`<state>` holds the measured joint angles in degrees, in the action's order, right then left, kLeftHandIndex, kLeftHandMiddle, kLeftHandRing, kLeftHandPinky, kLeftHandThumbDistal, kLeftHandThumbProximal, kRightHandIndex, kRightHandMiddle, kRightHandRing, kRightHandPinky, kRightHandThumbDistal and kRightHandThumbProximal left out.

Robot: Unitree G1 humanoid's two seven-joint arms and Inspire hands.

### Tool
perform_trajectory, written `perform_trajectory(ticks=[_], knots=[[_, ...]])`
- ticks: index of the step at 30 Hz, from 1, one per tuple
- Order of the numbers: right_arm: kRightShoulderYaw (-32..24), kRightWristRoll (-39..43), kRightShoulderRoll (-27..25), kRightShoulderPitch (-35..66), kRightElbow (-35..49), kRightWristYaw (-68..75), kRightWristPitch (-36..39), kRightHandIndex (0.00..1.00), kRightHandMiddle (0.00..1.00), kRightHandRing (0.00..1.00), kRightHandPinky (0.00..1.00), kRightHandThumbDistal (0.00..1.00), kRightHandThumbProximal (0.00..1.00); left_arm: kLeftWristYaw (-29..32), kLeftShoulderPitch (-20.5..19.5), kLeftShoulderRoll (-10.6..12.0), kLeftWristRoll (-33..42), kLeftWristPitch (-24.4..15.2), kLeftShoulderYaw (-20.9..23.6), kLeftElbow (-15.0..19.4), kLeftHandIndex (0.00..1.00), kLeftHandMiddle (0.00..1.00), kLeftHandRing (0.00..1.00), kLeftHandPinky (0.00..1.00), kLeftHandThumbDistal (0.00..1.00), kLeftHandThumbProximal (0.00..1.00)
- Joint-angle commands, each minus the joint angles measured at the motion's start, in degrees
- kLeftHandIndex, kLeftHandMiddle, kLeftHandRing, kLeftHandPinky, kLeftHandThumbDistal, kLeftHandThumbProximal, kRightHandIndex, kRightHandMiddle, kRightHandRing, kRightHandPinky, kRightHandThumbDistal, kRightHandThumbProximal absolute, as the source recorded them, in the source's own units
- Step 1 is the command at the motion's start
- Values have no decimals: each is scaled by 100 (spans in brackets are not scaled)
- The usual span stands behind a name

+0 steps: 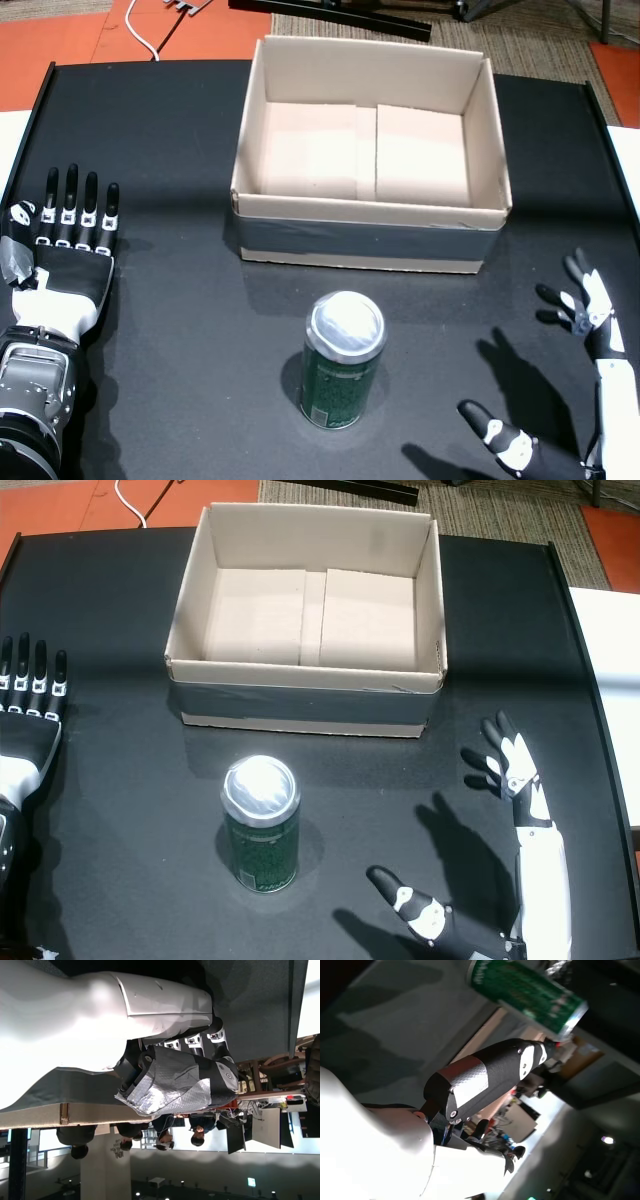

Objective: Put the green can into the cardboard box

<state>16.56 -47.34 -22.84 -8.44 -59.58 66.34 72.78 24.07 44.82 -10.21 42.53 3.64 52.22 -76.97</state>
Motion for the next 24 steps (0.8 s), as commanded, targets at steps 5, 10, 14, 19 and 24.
perform_trajectory(ticks=[5,10,14,19,24], knots=[[-302,513,-216,297,-27,-405,143,77,88,95,99,100,31,-77,-113,-8,-43,18,9,-48,53,53,64,75,0,56],[-410,622,-152,355,43,-666,80,74,86,94,96,100,40,-116,-107,0,-78,-25,-26,-41,51,52,63,75,0,58],[-228,497,36,66,-227,-817,256,73,83,91,96,100,46,-126,-111,14,-76,-45,-30,-42,53,53,63,75,0,58],[-8,443,98,-203,-316,-1195,434,76,83,91,95,96,49,-76,-114,18,-74,-18,-37,-41,53,53,63,76,0,60],[87,850,130,-446,-702,-2297,325,81,86,94,99,100,38,-80,-107,32,-53,-6,-14,-47,53,53,64,76,0,56]])
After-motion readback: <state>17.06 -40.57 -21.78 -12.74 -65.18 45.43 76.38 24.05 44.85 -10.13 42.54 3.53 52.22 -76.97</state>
